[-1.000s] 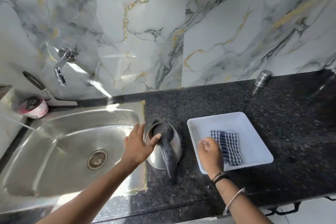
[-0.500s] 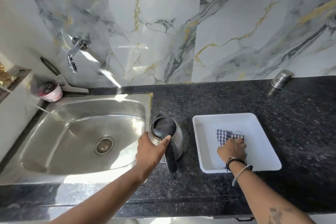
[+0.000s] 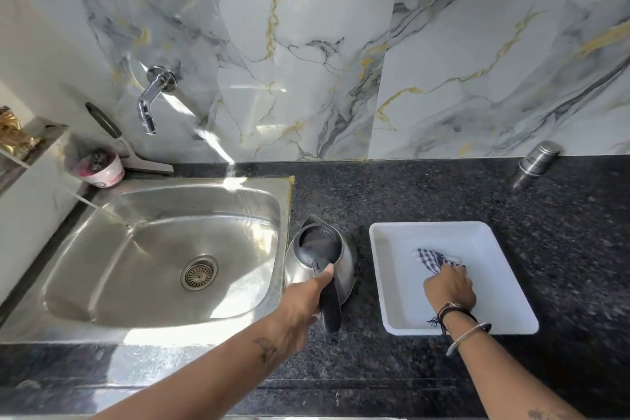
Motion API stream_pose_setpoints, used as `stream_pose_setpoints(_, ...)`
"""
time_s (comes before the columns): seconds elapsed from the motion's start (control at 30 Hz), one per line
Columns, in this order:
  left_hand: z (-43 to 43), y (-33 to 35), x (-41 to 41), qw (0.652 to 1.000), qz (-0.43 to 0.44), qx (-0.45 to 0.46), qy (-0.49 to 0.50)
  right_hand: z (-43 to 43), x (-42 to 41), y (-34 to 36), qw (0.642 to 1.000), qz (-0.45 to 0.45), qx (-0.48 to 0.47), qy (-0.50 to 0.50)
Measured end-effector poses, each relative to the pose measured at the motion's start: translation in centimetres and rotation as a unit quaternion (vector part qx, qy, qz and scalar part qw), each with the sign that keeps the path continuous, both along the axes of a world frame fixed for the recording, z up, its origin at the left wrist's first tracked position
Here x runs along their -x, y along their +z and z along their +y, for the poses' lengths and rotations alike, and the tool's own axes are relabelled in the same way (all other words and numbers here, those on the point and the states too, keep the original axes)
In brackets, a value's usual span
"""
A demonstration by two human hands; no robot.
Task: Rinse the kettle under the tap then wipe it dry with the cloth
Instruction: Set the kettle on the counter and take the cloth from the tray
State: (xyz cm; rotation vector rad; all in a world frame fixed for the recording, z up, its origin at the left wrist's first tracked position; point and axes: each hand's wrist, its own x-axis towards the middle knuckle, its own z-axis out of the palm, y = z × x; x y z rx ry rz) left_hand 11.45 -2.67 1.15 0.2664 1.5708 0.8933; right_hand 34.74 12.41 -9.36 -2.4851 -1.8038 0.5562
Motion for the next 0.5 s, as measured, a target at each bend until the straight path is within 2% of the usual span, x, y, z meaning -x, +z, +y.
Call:
stream_pose_setpoints(0.1, 0.2, -0.4, -0.7, 0.999, -0.016, -0.016, 0.041, -0.2, 0.3, 0.3, 1.0, 0.017, -0.013, -0.01)
stream_pose_setpoints(0.33, -0.1, -0.7, -0.6, 0.988, 0.041, -0.053, 0.139, -0.5, 1.3, 1.2, 0.996, 0.066, -0.05, -0.019)
stream_pose_setpoints(0.5, -0.4, -0.8, 0.7, 0.987, 0.06, -0.077, 0.127, -0.5, 2.4, 1.8, 0.992, 0.101, -0.08, -0.017)
